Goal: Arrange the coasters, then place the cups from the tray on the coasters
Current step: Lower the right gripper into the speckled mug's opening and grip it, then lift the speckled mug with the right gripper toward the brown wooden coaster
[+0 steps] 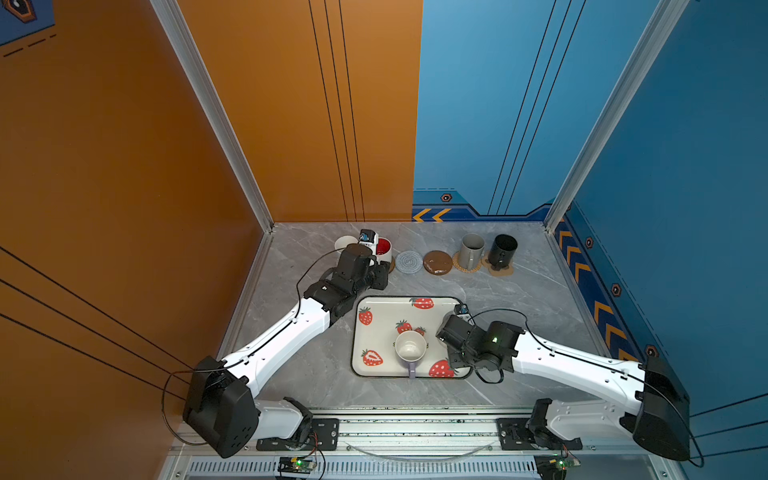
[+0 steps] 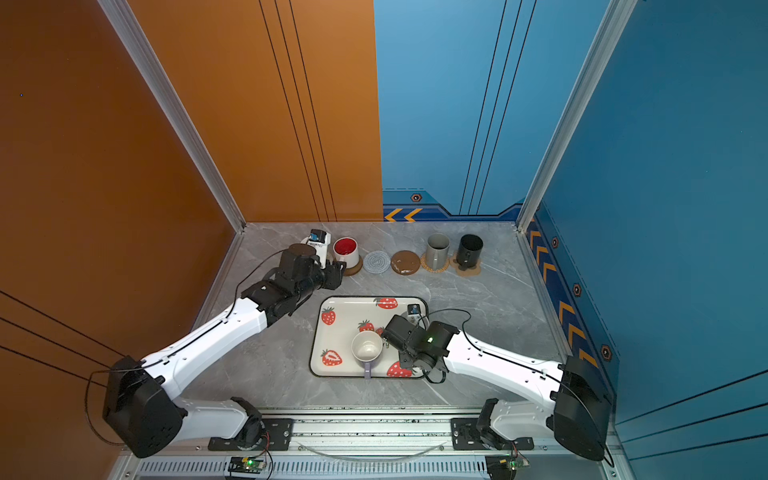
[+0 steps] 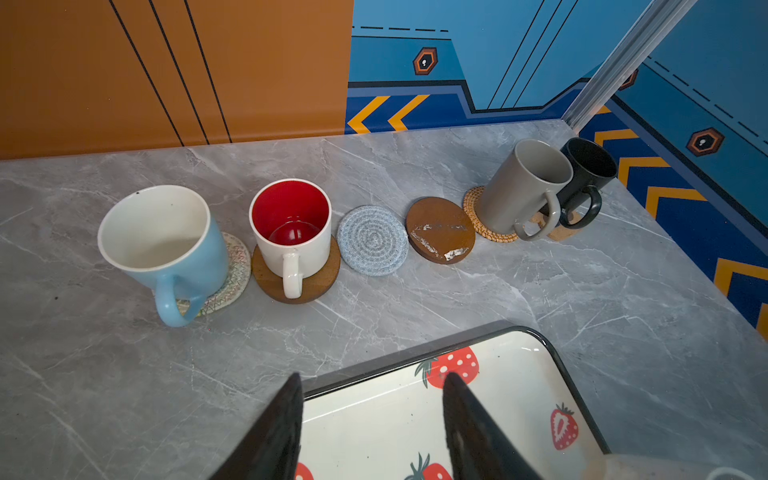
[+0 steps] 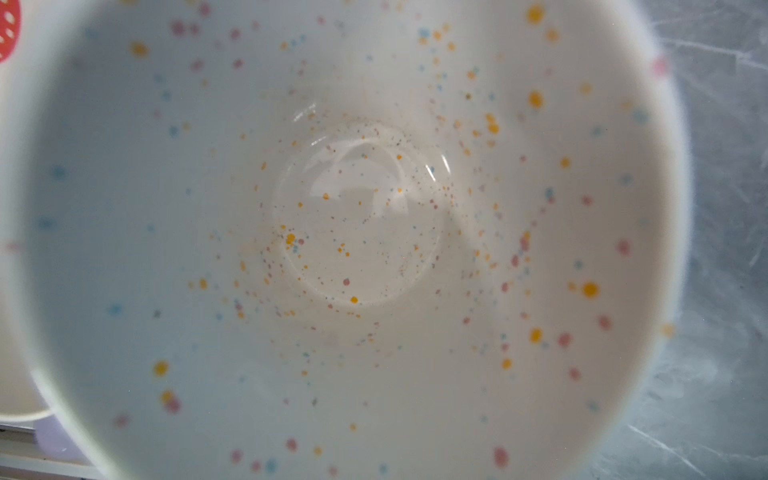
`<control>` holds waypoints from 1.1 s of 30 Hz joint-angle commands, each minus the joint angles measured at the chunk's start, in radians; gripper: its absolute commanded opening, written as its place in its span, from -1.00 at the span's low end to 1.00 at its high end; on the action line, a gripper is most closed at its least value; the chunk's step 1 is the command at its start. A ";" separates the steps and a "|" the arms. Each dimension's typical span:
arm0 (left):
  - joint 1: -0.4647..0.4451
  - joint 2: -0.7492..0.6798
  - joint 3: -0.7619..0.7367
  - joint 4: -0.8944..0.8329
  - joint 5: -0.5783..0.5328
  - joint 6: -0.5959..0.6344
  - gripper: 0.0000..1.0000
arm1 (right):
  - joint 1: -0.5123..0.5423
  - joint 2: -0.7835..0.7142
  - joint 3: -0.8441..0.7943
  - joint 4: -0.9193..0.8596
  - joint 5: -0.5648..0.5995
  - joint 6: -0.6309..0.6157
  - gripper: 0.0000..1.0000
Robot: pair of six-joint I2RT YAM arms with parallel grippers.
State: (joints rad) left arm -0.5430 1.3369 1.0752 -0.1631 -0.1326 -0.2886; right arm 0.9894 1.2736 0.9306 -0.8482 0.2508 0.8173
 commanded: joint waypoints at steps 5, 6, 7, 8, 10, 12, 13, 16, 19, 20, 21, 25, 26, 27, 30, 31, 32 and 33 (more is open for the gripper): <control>0.011 0.007 -0.009 0.009 0.014 -0.013 0.10 | -0.060 0.086 0.208 -0.002 0.106 -0.200 -1.00; 0.012 0.007 -0.009 0.008 0.013 -0.012 0.10 | -0.070 0.103 0.237 -0.003 0.109 -0.224 -1.00; 0.012 0.007 -0.010 0.007 0.011 -0.012 0.10 | -0.078 0.118 0.260 -0.002 0.116 -0.239 -1.00; 0.013 0.006 -0.011 0.005 0.008 -0.012 0.09 | -0.090 0.136 0.289 -0.001 0.124 -0.263 -1.00; 0.015 0.005 -0.011 0.002 0.003 -0.012 0.10 | -0.111 0.166 0.329 0.003 0.132 -0.304 -1.00; 0.017 0.004 -0.012 0.001 -0.009 -0.012 0.10 | -0.137 0.195 0.366 0.007 0.120 -0.342 -1.00; 0.018 0.002 -0.013 0.000 -0.012 -0.012 0.10 | -0.153 0.210 0.385 0.007 0.111 -0.359 -1.00; 0.024 0.002 -0.015 0.000 -0.020 -0.015 0.10 | -0.204 0.246 0.428 0.024 0.077 -0.400 -1.00; 0.032 0.008 -0.014 0.000 -0.025 -0.026 0.09 | -0.257 0.285 0.467 0.052 0.020 -0.431 -1.00; 0.035 0.009 -0.014 0.001 -0.027 -0.033 0.09 | -0.276 0.301 0.485 0.055 -0.013 -0.435 -1.00; 0.038 0.010 -0.014 0.002 -0.027 -0.038 0.09 | -0.281 0.316 0.504 0.060 -0.043 -0.442 -1.00; 0.052 0.010 -0.014 0.002 -0.027 -0.057 0.09 | -0.349 0.387 0.592 0.062 -0.097 -0.486 -1.00; 0.056 0.010 -0.016 0.003 -0.027 -0.062 0.09 | -0.362 0.406 0.614 0.061 -0.098 -0.496 -1.00; 0.058 0.010 -0.017 0.005 -0.027 -0.065 0.09 | -0.374 0.425 0.635 0.056 -0.106 -0.500 -1.00; 0.064 0.011 -0.017 0.006 -0.025 -0.077 0.09 | -0.418 0.480 0.705 0.040 -0.152 -0.504 -1.00; 0.066 0.011 -0.015 0.005 -0.022 -0.082 0.09 | -0.430 0.499 0.729 0.036 -0.168 -0.507 -1.00; 0.067 0.010 -0.015 0.005 -0.020 -0.085 0.09 | -0.441 0.517 0.749 0.032 -0.181 -0.508 -1.00; 0.069 0.009 -0.015 0.006 -0.019 -0.088 0.09 | -0.449 0.531 0.766 0.028 -0.186 -0.510 -1.00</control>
State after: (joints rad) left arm -0.4850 1.3392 1.0733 -0.1635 -0.1410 -0.3546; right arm 0.5640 1.7962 1.6176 -0.8539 0.1028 0.3317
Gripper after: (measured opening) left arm 0.546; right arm 0.169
